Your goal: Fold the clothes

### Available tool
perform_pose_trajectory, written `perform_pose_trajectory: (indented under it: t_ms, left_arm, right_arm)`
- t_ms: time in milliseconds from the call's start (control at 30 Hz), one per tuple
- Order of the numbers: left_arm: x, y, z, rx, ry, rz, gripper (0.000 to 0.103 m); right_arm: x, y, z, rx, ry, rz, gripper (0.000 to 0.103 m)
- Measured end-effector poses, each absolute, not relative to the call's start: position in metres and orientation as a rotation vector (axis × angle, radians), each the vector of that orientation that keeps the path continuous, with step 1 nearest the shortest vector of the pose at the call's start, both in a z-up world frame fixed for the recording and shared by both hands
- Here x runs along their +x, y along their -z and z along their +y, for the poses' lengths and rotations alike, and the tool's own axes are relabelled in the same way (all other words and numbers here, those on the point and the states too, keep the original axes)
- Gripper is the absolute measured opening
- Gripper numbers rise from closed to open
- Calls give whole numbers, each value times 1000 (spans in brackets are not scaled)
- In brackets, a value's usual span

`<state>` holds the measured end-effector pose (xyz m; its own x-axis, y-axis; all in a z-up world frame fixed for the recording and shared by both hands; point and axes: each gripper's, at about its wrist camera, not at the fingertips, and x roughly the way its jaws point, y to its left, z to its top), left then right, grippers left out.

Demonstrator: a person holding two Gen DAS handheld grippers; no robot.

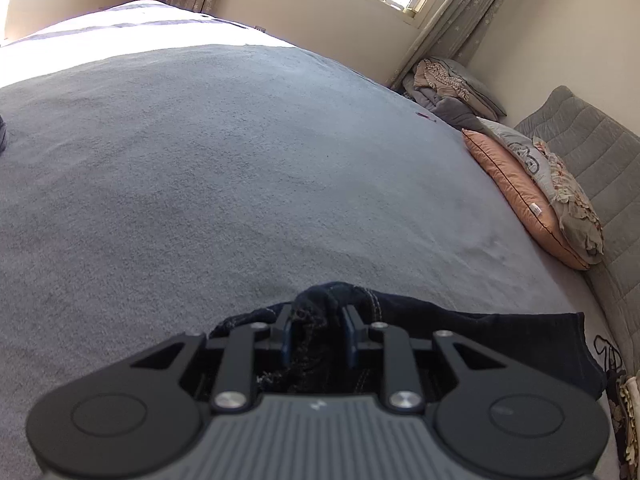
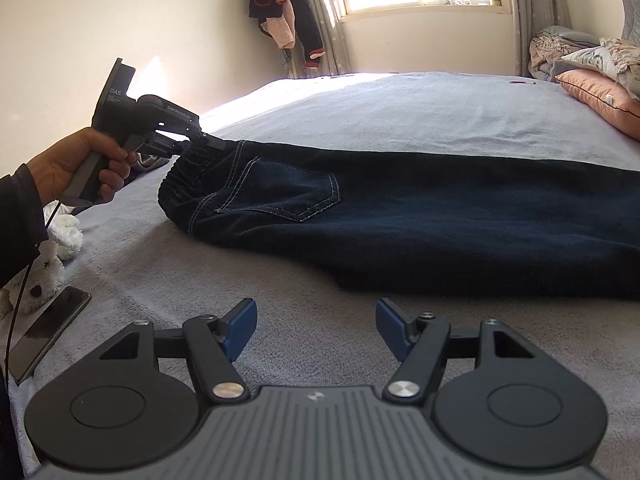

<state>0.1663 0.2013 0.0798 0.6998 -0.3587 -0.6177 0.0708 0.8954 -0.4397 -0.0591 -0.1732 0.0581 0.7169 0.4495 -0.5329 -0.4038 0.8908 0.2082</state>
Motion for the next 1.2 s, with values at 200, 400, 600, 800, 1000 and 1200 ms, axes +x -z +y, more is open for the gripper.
perform_pose_trajectory:
  t_ms: [200,400,600,800,1000,1200]
  left_arm:
    - [180,-35,225,-520,276,836,28]
    - [176,-22,238,-643,381,801,56]
    - [168,-25,221,-572,352,858,23]
    - [158,-33,229,-654,355,885,16]
    - [147,-39,241,-679,351,890,16]
    - [171,-6,243,-761,235,901,25]
  right_arm:
    - [-58,-55,-171,75,-478,623,70]
    - [-56,-49,-170,77,-478,647,71]
    - [-60,-48,-166,65,-491,645,71]
    - [-61,-56,-169,68,-489,620,72]
    - [-50,-68,-203,220,-414,593,72]
    - [-31,-71,-257,298,-203,589,72]
